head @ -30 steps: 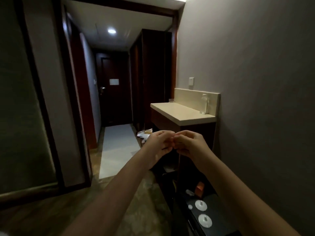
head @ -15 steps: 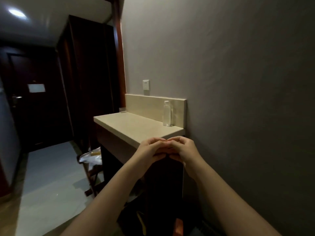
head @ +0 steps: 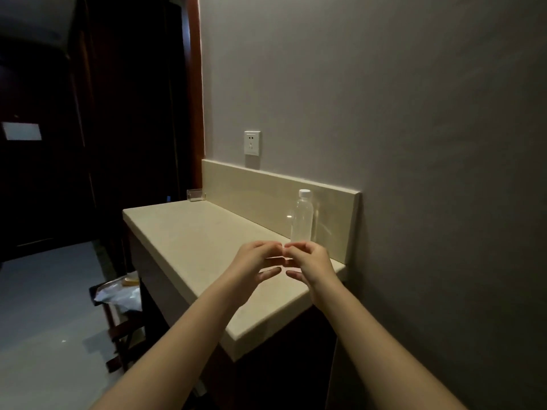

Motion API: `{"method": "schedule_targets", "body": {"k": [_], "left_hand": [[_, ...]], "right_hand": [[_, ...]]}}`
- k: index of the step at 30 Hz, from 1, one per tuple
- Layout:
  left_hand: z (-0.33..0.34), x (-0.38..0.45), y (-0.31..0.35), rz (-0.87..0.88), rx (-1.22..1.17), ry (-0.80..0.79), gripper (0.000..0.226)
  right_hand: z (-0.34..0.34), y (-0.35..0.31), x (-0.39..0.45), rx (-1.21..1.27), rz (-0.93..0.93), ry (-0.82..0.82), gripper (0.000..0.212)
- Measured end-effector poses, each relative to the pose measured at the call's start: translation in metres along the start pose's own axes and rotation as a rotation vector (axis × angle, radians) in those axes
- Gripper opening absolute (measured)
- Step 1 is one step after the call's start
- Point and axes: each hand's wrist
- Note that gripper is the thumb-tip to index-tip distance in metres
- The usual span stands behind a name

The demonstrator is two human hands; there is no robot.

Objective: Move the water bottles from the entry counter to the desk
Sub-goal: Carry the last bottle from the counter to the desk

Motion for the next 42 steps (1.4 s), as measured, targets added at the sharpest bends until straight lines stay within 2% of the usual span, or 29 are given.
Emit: {"method": "schedule_targets", "body": {"k": [5,10,14,17,19,22,24,27,32,35,37,39,42], "left_hand": [[-0.031,0.107,-0.025,0.033,0.1,0.029,0.014],[-0.034,0.212,-0.047,-0.037,0.19,-0.131,0.027],[-0.013,0.274,-0.065,-0.068,0.258,-0.3,0.042],[-0.012,0.301,-0.076,-0.048,0.348,-0.399,0.043],[-0.016,0.309,-0.08,-0.027,0.343,-0.458,0.043],[-0.017,0.305,-0.078,-0.025,0.299,-0.49,0.045],[-0.014,0.298,-0.073,-0.042,0.249,-0.51,0.052],[-0.011,0.287,-0.067,-0.05,0.181,-0.574,0.05],[0.0,0.254,-0.054,-0.039,0.136,-0.668,0.048],[0.022,0.215,-0.04,-0.028,0.087,-0.754,0.044],[0.044,0.179,-0.03,-0.013,0.045,-0.821,0.05],[0.071,0.138,-0.023,0.005,0.006,-0.902,0.057],[0.116,0.062,-0.017,0.01,-0.066,-1.039,0.055]], "right_hand": [[-0.006,0.022,0.101,-0.066,-0.027,0.323,0.024],[-0.012,0.046,0.179,-0.156,0.073,0.573,0.038],[-0.006,0.069,0.22,-0.074,0.146,0.689,0.027],[0.0,0.077,0.232,-0.237,0.152,0.805,0.017],[0.002,0.078,0.232,-0.283,0.132,0.81,0.015],[0.006,0.075,0.228,-0.306,0.105,0.782,0.016],[0.009,0.07,0.224,-0.29,0.072,0.749,0.023],[0.012,0.062,0.214,-0.266,0.024,0.712,0.033],[0.009,0.047,0.172,-0.265,-0.003,0.729,0.033],[-0.001,0.031,0.126,-0.243,-0.056,0.791,0.028],[-0.012,0.018,0.085,-0.218,-0.104,0.857,0.025],[-0.027,0.007,0.037,-0.217,-0.13,0.926,0.026],[-0.051,-0.005,-0.049,-0.198,-0.178,1.07,0.025]]}}
Point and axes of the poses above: each hand's wrist, its own x-axis towards the middle knuckle, its own z-axis out of the palm, y = z × x, and after that the axes turned 1 degree about -x, right-handed
